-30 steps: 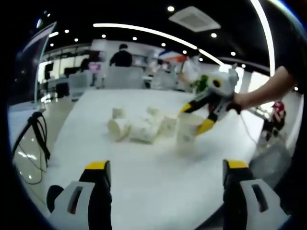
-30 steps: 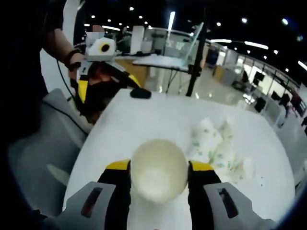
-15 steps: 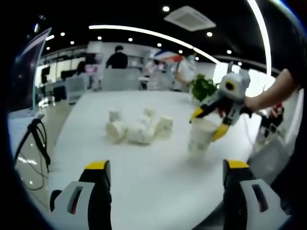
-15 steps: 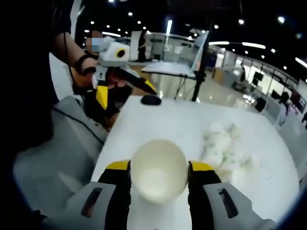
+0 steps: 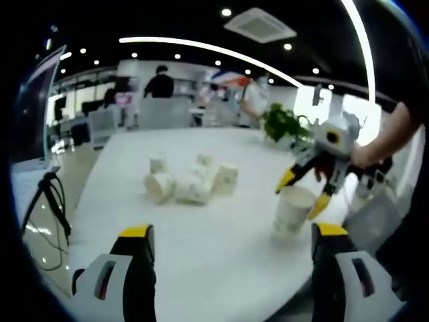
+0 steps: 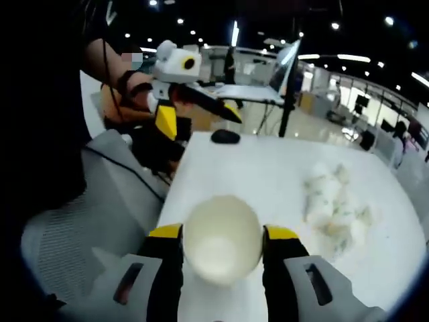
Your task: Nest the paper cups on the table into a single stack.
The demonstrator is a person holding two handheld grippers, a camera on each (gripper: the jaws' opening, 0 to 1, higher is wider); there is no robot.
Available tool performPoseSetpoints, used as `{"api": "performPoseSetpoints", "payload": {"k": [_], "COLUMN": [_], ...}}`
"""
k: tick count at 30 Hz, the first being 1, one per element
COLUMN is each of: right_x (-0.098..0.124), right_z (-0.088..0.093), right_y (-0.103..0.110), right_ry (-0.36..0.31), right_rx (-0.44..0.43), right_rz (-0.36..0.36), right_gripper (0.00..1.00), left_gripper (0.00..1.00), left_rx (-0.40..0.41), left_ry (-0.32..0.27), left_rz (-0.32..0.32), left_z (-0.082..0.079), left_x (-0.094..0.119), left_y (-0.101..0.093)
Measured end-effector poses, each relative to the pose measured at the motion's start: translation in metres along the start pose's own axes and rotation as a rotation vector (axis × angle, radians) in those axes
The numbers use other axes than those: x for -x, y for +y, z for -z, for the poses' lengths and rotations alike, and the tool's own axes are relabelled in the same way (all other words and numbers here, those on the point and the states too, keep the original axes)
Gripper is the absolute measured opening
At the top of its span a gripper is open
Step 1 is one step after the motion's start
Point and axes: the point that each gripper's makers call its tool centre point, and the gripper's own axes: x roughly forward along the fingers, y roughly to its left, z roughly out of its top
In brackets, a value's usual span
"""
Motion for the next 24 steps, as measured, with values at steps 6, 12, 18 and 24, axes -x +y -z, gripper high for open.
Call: {"api": "performPoseSetpoints", "payload": {"k": [6, 12, 18, 24], "right_x": [-0.005, -0.01, -0.018, -0.022], "right_z": [0.015, 0.024, 0.032, 0.032], "right_y": [0.006, 0.012, 0.019, 0.019], "right_ry": [0.015, 0.013, 0.018, 0.017], "right_rx": [-0.029, -0.041, -0.033, -0.012], "right_rz": [0.01, 0.022, 0.035, 0.062], "right_gripper": [0.43, 0.43, 0.42, 0.43], "left_gripper": [0.96, 0.96, 0.96, 0.95], "left_rx": [0.002, 0.01, 0.013, 0.006], "left_ry": [0.004, 0.014, 0.027, 0.033], "left_rz": [0.0, -0.001, 0.0, 0.009], "left_z": [0.004, 0.009, 0.014, 0.015], "left_x": [0.001, 0.004, 0.005, 0.004], "left_y": [-0.002, -0.006, -0.007, -0.011]}}
